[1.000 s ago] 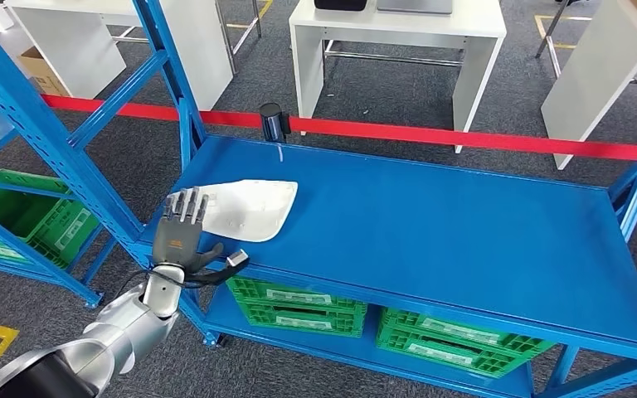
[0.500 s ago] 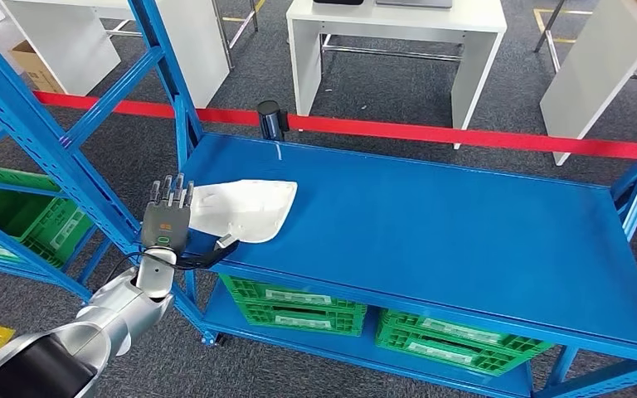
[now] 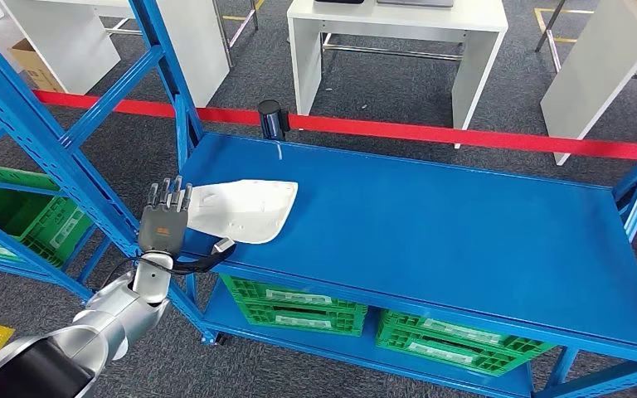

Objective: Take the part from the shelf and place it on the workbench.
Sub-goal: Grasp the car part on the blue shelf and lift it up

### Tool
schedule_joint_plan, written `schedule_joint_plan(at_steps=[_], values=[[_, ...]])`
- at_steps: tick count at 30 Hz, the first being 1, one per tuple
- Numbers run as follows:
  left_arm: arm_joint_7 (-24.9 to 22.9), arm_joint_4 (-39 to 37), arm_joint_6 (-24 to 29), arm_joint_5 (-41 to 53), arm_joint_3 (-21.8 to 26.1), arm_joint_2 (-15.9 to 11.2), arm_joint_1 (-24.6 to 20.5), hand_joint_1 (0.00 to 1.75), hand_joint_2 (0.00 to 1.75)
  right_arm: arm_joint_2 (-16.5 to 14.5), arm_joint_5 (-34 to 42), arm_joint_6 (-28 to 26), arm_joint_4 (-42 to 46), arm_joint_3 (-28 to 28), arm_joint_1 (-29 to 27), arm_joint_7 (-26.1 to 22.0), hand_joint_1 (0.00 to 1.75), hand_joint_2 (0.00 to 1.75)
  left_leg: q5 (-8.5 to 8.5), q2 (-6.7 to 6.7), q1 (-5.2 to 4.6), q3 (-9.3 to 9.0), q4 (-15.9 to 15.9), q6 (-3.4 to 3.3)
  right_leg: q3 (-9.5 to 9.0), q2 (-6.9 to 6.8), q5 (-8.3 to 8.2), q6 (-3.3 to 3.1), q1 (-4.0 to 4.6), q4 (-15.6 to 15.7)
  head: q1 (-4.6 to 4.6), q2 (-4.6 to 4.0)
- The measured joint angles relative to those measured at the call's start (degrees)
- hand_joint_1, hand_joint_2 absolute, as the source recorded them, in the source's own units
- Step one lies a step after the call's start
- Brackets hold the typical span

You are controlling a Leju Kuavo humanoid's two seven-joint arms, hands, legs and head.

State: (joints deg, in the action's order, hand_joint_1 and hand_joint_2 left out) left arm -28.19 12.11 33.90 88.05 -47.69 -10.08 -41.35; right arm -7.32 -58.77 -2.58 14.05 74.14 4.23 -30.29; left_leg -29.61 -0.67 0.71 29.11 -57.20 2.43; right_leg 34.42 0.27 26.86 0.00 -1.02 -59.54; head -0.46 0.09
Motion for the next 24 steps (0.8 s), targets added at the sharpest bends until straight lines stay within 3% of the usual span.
schedule_joint_plan(at_steps=[10, 24], values=[[-0.5, 0.0, 0.9, 0.7, 0.0, 0.0, 0.2, 0.00, 1.75, 0.2, 0.0, 0.0, 0.0, 0.0, 0.0, -0.6, 0.00, 0.00, -0.01, 0.00, 0.00, 0.03, 0.0, -0.02, 0.00, 0.00, 0.00, 0.00, 0.00, 0.0, 0.00, 0.00], [-6.2, -0.1, 5.8, 1.8, 0.1, -0.8, 1.8, 0.00, 1.75, 2.5, -0.3, 0.0, 0.3, 0.0, -0.3, -3.5, 0.00, 0.00, -0.05, 0.00, -0.01, 0.02, 0.0, -0.07, 0.00, -0.01, 0.02, 0.04, 0.00, 0.1, 0.00, 0.00]])
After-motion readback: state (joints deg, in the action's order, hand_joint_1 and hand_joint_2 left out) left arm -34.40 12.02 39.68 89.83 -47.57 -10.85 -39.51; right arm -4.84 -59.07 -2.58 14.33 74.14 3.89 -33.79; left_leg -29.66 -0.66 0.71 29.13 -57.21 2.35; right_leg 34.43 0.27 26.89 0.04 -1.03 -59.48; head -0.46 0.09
